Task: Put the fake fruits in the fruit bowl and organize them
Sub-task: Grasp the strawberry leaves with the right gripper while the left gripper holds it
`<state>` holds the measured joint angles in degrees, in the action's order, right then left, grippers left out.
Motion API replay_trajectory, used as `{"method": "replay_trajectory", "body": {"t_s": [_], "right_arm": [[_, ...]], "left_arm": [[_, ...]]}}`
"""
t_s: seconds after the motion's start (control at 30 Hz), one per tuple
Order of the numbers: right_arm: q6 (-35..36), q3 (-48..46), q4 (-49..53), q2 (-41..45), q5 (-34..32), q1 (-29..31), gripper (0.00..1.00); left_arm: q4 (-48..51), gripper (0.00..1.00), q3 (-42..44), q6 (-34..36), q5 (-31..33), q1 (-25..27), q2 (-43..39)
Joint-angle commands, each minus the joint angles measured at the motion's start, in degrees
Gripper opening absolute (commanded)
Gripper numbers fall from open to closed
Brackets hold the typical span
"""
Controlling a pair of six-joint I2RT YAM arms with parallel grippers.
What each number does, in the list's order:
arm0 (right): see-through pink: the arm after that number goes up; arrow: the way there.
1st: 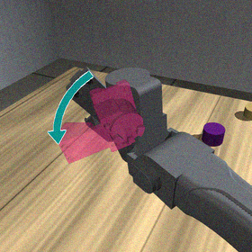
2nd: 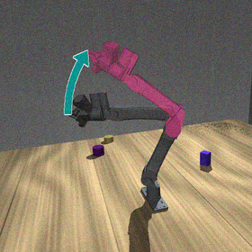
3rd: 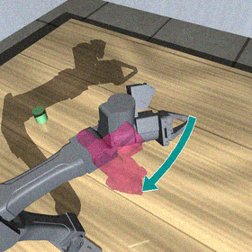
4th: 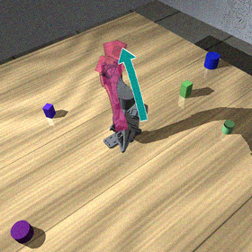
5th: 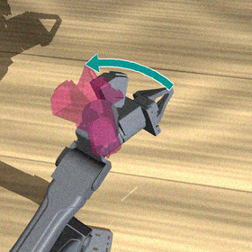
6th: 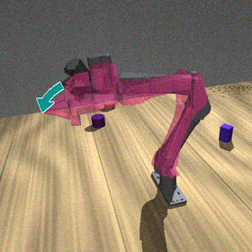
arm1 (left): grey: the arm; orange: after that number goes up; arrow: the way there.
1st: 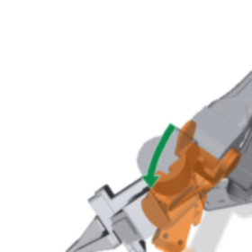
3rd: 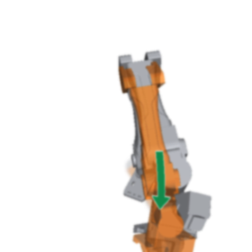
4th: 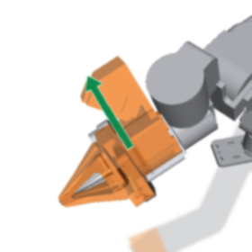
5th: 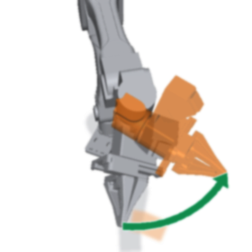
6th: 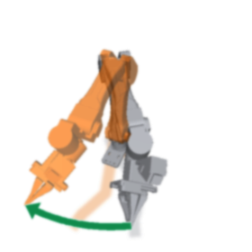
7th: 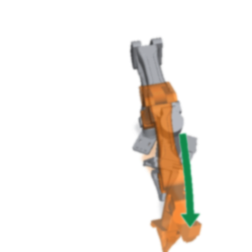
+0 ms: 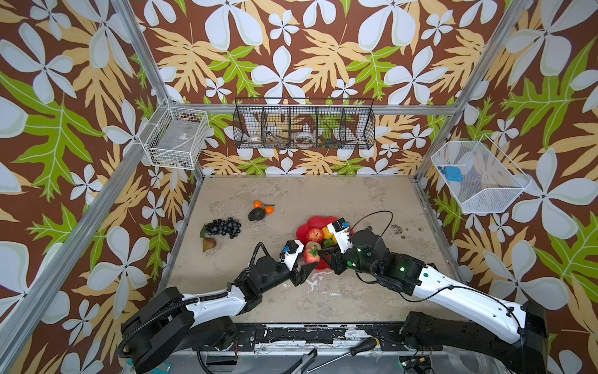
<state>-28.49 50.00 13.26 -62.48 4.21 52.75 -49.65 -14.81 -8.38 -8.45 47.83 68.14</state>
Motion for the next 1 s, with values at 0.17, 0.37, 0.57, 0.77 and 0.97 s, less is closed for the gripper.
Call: {"method": "replay_trajectory", "body": {"t_s": [0.17,0.37,0.57,0.77,0.97], "right_arm": [[-0.24,1.41,0.37,-1.89,0.52,0.05,0.23],[0.45,2.08,0.96,-3.68,0.54,0.07,0.18],[0.38,2.14,0.70,-4.75,1.31,0.07,0.13],[0.46,2.14,0.54,-5.03,1.68,0.04,0.05],[0.54,2.10,0.59,-5.09,1.25,0.07,0.00]], "left_arm": [[-3.74,0.56,0.33,1.17,-1.13,0.63,0.43],[-4.08,0.56,0.41,1.44,-1.04,0.94,0.68],[-4.38,0.56,0.43,1.61,-1.13,1.12,0.89],[-4.40,0.56,0.45,1.79,-0.54,1.21,1.03],[-3.78,0.63,0.36,1.88,-0.43,1.30,0.68]]}}
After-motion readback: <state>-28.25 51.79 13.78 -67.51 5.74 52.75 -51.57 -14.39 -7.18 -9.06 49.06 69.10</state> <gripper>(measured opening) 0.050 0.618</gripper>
